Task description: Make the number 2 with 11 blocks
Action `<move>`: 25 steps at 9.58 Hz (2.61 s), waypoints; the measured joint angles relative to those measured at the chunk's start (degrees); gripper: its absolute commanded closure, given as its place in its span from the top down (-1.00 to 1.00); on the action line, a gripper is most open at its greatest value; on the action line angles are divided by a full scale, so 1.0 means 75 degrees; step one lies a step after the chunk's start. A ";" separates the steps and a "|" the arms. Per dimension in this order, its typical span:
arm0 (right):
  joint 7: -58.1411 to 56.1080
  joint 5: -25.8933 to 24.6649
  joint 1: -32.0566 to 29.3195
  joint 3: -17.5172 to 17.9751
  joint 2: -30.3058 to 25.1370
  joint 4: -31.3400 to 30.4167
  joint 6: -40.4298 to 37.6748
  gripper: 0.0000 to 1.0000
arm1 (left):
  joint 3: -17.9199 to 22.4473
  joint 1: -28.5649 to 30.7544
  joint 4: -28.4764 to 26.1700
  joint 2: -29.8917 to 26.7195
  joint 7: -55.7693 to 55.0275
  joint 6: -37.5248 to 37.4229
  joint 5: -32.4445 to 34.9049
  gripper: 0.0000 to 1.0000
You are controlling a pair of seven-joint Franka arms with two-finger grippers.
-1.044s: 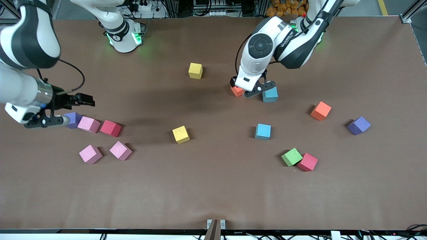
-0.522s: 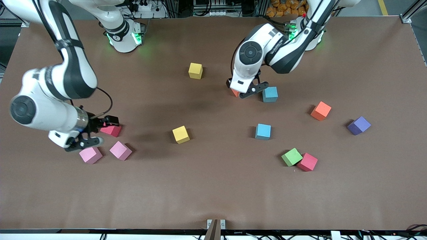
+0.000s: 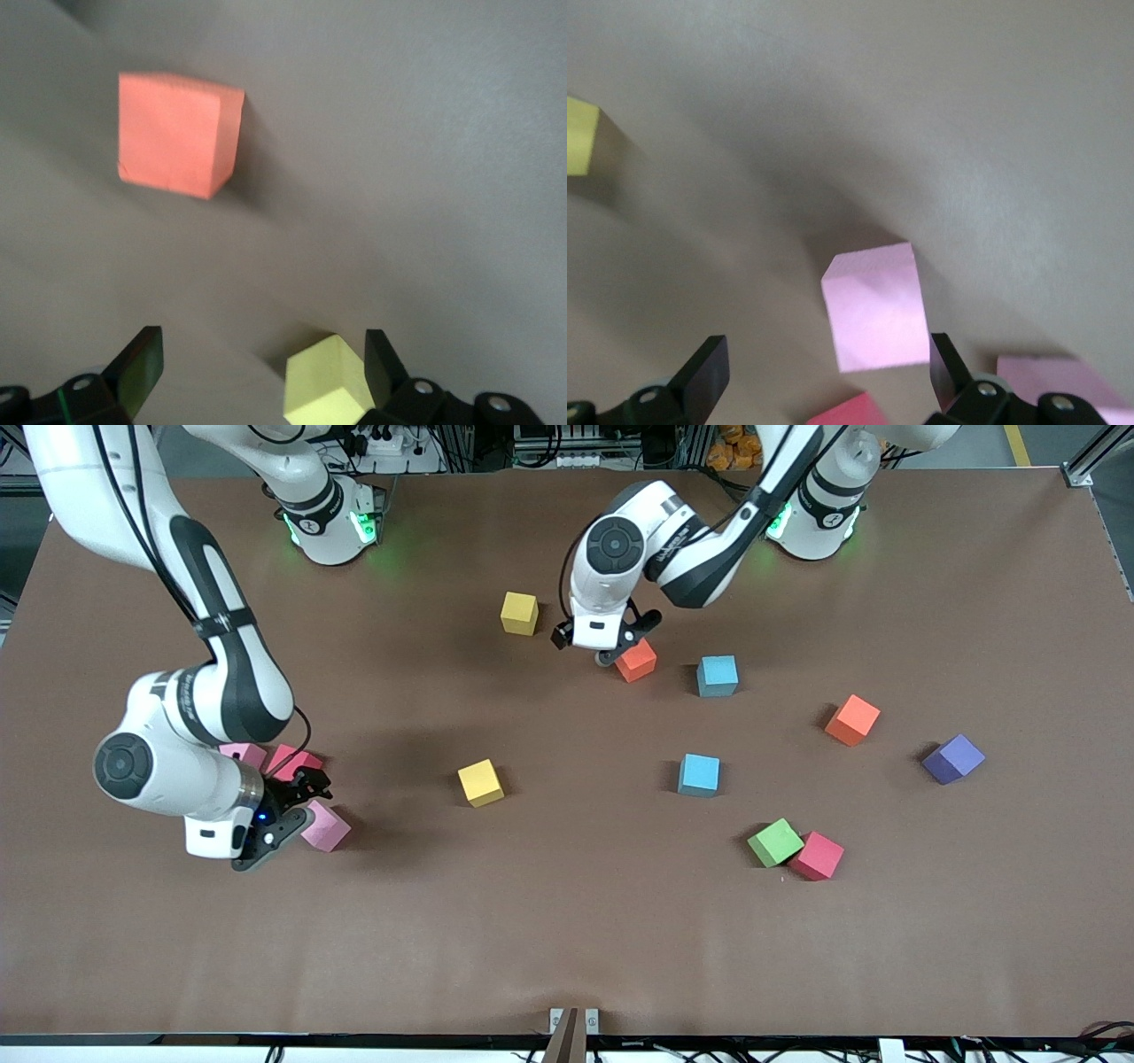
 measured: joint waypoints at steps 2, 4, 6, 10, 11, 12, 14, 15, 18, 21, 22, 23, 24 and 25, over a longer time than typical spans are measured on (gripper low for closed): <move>-0.0756 0.0000 -0.0009 -0.0025 0.0295 0.0007 0.0386 1.00 | 0.0016 -0.0303 0.0070 0.0326 -0.1186 0.0457 -0.0078 1.00; -0.0950 0.0000 -0.0036 -0.0053 0.0495 0.0015 0.0541 1.00 | 0.0023 -0.0677 0.0448 0.0767 -0.2039 0.0693 -0.0084 1.00; -0.0998 0.0001 -0.0114 -0.0056 0.0621 0.0015 0.0562 1.00 | 0.0030 -0.1060 0.0986 0.1310 -0.2778 0.0752 -0.0084 1.00; -0.1000 0.0015 -0.0166 -0.0056 0.0797 -0.0015 0.0732 1.00 | 0.0052 -0.1349 0.1390 0.1911 -0.4267 0.0949 -0.0085 1.00; -0.1000 0.0016 -0.0167 -0.0055 0.0858 -0.0065 0.0915 1.00 | 0.0052 -0.1401 0.1402 0.1959 -0.4461 0.0973 -0.0085 1.00; -0.1000 0.0018 -0.0167 -0.0053 0.0906 -0.0181 0.1095 1.00 | 0.0054 -0.1448 0.1411 0.1969 -0.4563 0.0975 -0.0085 1.00; -0.1000 0.0019 -0.0166 -0.0048 0.1012 -0.0259 0.1211 1.00 | 0.0054 -0.1561 0.1428 0.1973 -0.4652 0.0975 -0.0085 1.00; -0.1000 0.0019 -0.0165 -0.0045 0.1038 -0.0259 0.1226 1.00 | 0.0055 -0.1603 0.1428 0.1989 -0.4673 0.0975 -0.0085 1.00; -0.0999 0.0020 -0.0163 -0.0028 0.1043 -0.0255 0.1239 0.67 | 0.0060 -0.1704 0.1428 0.2111 -0.4675 0.1123 -0.0085 1.00; -0.0999 0.0020 -0.0163 -0.0026 0.1043 -0.0242 0.1240 0.36 | 0.0062 -0.1855 0.1425 0.2290 -0.4682 0.1395 -0.0085 1.00; -0.0999 0.0020 -0.0163 -0.0026 0.1042 -0.0236 0.1240 0.30 | 0.0066 -0.1893 0.1422 0.2383 -0.4686 0.1552 -0.0085 1.00; -0.1000 0.0021 -0.0163 -0.0025 0.1043 -0.0231 0.1240 0.23 | 0.0067 -0.1923 0.1421 0.2466 -0.4686 0.1620 -0.0085 1.00; -0.1000 0.0021 -0.0163 -0.0025 0.1043 -0.0229 0.1240 0.18 | 0.0067 -0.1955 0.1420 0.2516 -0.4686 0.1645 -0.0085 1.00; -0.0999 0.0021 -0.0162 -0.0025 0.1042 -0.0227 0.1239 0.11 | 0.0068 -0.1985 0.1418 0.2548 -0.4686 0.1658 -0.0085 0.27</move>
